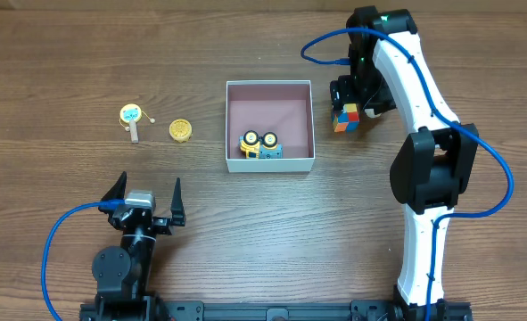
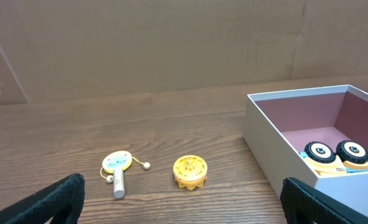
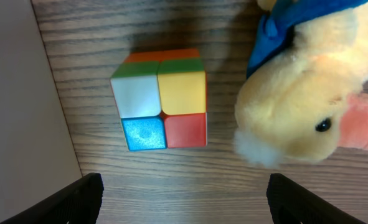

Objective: Pack container
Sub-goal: 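Grasp the plush toy with the right gripper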

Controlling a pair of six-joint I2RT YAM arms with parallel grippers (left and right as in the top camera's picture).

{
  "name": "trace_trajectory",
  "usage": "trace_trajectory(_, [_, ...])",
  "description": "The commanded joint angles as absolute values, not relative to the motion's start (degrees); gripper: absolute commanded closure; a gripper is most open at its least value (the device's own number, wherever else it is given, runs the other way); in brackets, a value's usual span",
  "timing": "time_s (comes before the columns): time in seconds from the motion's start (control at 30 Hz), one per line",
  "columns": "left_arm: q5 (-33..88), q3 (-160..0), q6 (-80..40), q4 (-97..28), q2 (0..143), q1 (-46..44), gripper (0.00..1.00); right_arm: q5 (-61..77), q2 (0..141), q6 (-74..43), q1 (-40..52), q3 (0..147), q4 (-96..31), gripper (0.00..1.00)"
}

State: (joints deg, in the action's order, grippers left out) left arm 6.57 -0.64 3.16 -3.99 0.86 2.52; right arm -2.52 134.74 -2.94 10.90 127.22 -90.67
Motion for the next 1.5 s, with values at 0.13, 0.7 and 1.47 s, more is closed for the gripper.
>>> trace_trajectory(0.13, [5.96, -0.27, 2.57, -3.86, 0.36, 2.98, 0.00, -5.30, 134.82, -4.10, 11.18, 127.55, -89.17, 0.14])
trace_trajectory(0.7, [5.96, -0.27, 2.57, -3.88, 0.36, 2.98, 0.00, -8.93, 134.82, -12.27, 3.29, 127.55, -84.25, 0.13])
trace_trajectory(1.47, [5.96, -0.27, 2.57, -3.88, 0.36, 2.98, 0.00, -5.74, 137.43, -9.15, 2.85, 124.38, -79.40, 0.14])
